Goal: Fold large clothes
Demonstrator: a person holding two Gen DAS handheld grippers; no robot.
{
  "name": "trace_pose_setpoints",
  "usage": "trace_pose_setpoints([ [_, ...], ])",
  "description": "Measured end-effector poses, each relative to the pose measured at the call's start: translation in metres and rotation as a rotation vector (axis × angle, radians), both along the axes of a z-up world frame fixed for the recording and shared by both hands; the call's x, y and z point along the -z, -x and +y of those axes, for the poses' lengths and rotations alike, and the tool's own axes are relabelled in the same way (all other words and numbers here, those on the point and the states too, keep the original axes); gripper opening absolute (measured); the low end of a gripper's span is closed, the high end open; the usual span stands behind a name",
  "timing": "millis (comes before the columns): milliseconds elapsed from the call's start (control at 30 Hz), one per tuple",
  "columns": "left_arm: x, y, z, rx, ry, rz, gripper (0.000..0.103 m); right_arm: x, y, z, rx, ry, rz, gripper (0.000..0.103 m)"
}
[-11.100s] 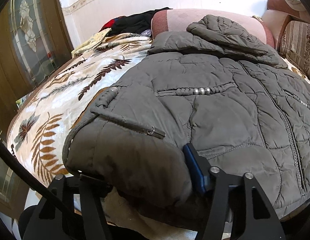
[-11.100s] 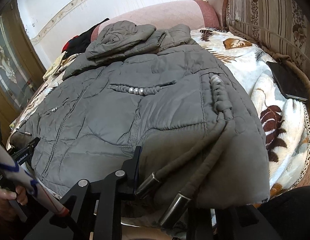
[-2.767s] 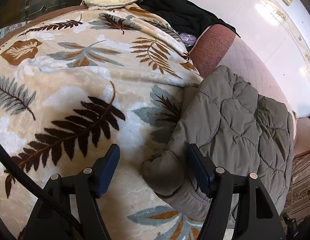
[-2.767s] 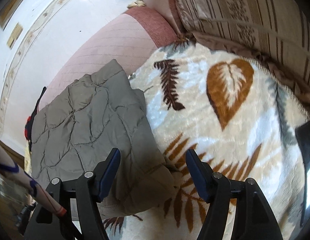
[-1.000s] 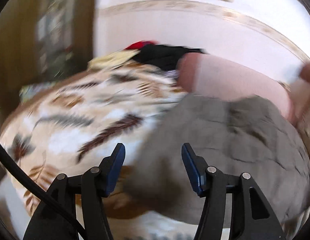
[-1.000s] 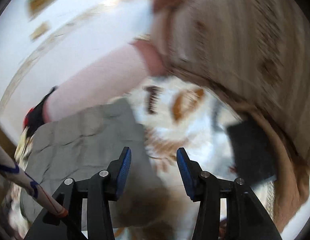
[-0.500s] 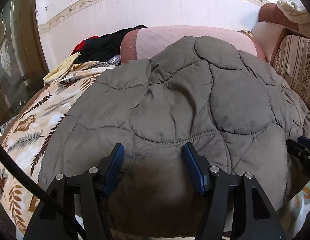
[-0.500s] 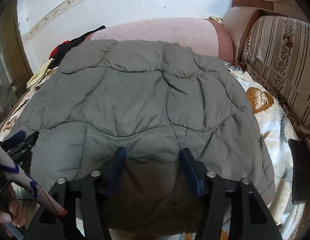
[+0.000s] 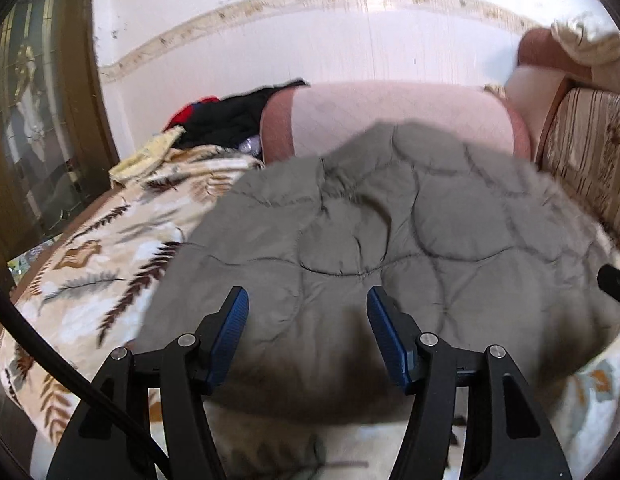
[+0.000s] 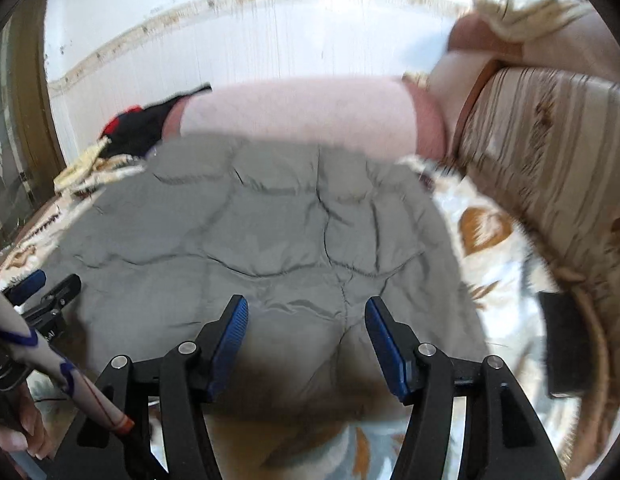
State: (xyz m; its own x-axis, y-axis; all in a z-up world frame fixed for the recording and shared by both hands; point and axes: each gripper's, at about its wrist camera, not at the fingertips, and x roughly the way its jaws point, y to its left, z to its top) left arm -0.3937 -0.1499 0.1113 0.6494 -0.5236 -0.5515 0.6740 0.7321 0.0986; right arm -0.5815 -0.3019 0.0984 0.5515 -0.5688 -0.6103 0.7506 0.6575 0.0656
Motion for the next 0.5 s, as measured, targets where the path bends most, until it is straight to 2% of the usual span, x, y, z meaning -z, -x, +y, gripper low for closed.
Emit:
trace_pose_setpoints([
  [133,-0.033,0.030,0.032,-0.001,0.042,-0.025,0.064,-0.034,0.019,0.048,-0.003,0.031,-0.031,0.079],
  [233,-0.059,0.052,0.060,-0.009,0.070,-0.052,0.070,-0.060,0.035,0.081,-0.026,0.060,-0.058,0.080],
  [333,-0.092,0.075,0.095,-0.024,0.127,-0.079,0.075,-0.084,0.054,0.108,-0.014,0.101,-0.084,0.087],
  [367,-0.102,0.083,0.106,-0.027,0.146,-0.087,0.077,-0.093,0.062,0.117,-0.010,0.113,-0.099,0.089],
  [433,-0.118,0.095,0.125,-0.032,0.174,-0.099,0.092,-0.107,0.076,0.134,-0.007,0.135,-0.122,0.091],
  [500,-0.131,0.107,0.142,-0.043,0.188,-0.116,0.095,-0.118,0.087,0.148,0.003,0.147,-0.145,0.095],
])
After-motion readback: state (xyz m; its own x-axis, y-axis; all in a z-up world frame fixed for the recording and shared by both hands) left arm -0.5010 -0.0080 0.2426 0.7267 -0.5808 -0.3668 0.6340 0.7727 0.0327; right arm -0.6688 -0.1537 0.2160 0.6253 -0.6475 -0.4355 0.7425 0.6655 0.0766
